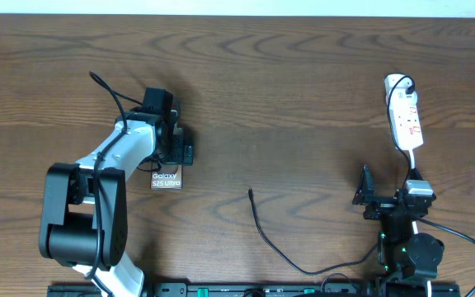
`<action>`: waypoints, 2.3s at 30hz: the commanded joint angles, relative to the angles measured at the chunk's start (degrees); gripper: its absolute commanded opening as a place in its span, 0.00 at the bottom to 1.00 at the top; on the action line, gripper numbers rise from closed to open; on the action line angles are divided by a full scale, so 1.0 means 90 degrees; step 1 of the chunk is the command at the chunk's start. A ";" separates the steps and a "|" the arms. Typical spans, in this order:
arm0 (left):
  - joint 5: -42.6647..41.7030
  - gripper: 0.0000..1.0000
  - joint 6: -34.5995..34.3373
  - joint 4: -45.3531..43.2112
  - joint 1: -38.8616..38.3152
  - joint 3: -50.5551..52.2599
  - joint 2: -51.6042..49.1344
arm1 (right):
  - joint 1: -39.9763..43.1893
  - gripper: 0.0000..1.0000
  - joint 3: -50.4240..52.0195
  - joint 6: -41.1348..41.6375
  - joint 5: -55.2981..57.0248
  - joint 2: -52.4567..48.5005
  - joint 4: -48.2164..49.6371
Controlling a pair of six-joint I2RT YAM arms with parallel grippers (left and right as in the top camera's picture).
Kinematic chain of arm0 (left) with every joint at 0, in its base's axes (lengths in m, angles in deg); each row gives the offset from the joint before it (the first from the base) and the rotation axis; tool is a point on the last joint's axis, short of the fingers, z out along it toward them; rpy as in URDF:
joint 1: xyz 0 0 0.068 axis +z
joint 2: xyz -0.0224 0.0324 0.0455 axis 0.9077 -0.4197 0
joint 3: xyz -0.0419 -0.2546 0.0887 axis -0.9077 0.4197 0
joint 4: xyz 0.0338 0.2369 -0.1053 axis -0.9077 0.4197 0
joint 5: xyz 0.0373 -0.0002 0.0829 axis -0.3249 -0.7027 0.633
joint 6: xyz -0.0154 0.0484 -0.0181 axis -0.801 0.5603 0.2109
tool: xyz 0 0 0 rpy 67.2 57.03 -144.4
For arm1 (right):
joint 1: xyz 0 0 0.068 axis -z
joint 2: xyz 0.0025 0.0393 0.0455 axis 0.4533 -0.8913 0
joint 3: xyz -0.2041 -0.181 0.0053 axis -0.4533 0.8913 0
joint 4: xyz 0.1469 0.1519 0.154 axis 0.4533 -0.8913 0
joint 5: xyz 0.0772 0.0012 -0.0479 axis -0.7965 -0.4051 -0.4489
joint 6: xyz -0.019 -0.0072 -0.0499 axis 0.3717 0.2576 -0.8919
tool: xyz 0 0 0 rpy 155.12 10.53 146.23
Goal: Plug charger to phone and switch on socket
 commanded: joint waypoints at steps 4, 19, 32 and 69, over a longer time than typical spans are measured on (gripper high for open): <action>0.0012 0.99 0.0041 0.0034 -0.0051 0.0381 -0.0357 | -0.0056 0.99 0.0010 0.0061 0.0051 0.0034 -0.0027; 0.0012 0.99 0.0044 0.0104 -0.0049 0.0396 -0.0357 | -0.0056 0.99 0.0010 0.0061 0.0051 0.0034 -0.0027; 0.0112 1.00 0.0046 0.0389 -0.0049 0.0396 -0.0357 | -0.0056 0.99 0.0010 0.0061 0.0051 0.0034 -0.0027; 0.0109 0.92 0.0073 0.0369 -0.0049 0.0396 -0.0357 | -0.0056 0.99 0.0010 0.0061 0.0051 0.0034 -0.0027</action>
